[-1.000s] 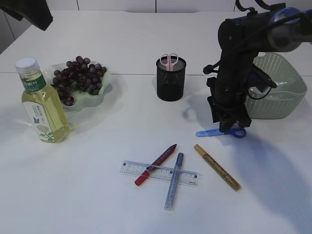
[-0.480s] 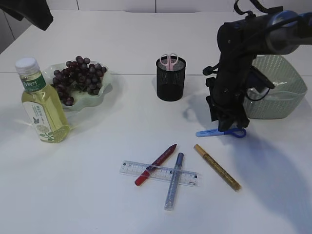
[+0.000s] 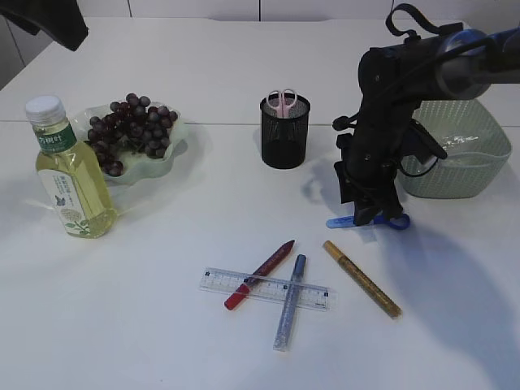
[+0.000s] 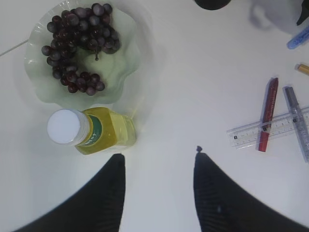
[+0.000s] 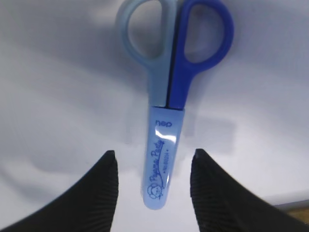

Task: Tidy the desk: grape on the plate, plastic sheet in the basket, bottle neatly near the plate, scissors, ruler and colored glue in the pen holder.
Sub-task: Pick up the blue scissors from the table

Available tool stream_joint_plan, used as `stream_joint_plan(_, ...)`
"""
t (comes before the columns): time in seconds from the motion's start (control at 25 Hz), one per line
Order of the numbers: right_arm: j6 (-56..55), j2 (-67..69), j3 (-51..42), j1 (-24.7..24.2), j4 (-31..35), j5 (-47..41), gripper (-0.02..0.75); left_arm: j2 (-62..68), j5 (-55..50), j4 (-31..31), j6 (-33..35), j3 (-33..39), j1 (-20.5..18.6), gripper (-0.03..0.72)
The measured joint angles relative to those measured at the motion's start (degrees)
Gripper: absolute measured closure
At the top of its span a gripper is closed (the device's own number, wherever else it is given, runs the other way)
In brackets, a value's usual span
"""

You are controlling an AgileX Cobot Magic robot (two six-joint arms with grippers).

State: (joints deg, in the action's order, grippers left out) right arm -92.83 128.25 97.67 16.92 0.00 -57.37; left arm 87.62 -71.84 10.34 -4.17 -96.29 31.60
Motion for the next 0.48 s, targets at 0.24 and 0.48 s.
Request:
stream_joint_plan(0.24, -0.47, 0.00, 0.00, 0.00, 0.00, 0.71, 0.360, 0.00, 0.00, -0.24, 0.00, 0.00, 0.00, 0.357)
stream_joint_plan(0.48, -0.78, 0.00, 0.00, 0.00, 0.00, 0.36, 0.360, 0.00, 0.00, -0.35, 0.00, 0.00, 0.00, 0.359)
